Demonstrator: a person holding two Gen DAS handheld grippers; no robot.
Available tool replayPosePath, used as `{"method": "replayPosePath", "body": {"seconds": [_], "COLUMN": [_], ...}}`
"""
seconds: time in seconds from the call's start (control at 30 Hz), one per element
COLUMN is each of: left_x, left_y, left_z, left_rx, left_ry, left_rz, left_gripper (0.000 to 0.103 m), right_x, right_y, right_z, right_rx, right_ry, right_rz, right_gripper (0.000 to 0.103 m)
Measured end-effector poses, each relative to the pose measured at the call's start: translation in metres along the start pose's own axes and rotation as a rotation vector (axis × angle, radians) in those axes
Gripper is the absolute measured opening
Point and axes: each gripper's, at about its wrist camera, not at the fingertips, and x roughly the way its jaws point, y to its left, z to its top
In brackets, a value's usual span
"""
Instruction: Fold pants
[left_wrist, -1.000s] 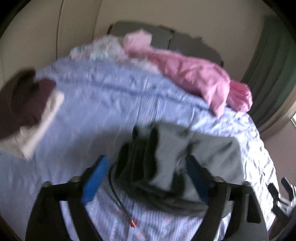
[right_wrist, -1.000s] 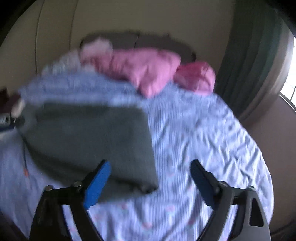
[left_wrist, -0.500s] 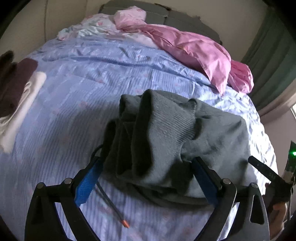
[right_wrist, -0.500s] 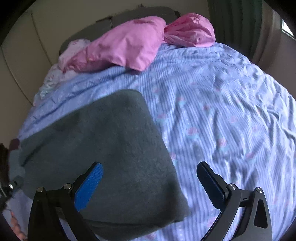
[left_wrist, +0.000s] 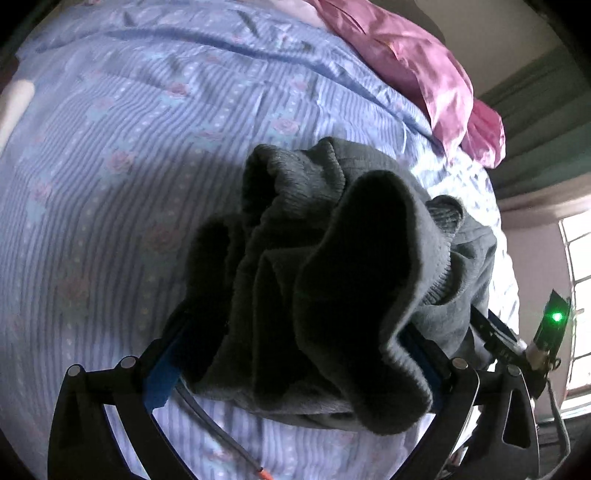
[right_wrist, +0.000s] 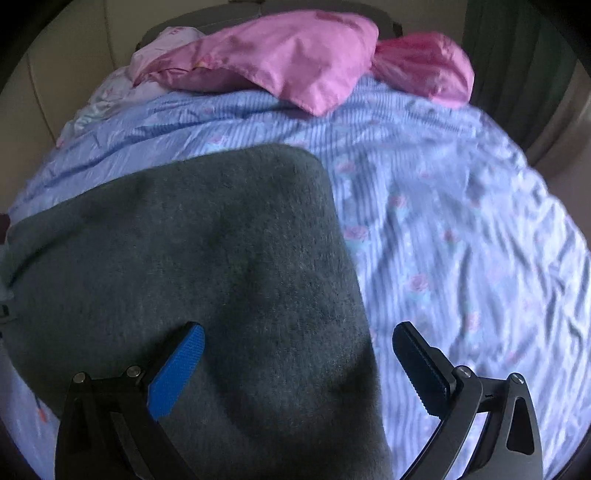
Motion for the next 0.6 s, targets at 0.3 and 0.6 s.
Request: {"method": "replayPosePath", "body": {"seconds": [0.3,0.6], "left_x": [0.015,0.006], "left_y": [0.001,-0.019], "left_z": [-0.005,-0.013], "left_rx": [-0.004,0.0], "left_ry": [0.022,-0.08], "left_rz": [-0.022,0.014], "left_gripper": [0.103,0.073], "right_x": [0.021,0.038], "right_y": [-0.004,-0.026], "right_z": [-0.007,-0.016], "right_rx": [0.024,0.141], "right_ry": [0.058,0.101], "right_rz": [0.067,0.234], "right_gripper": [0.102,0.1]}}
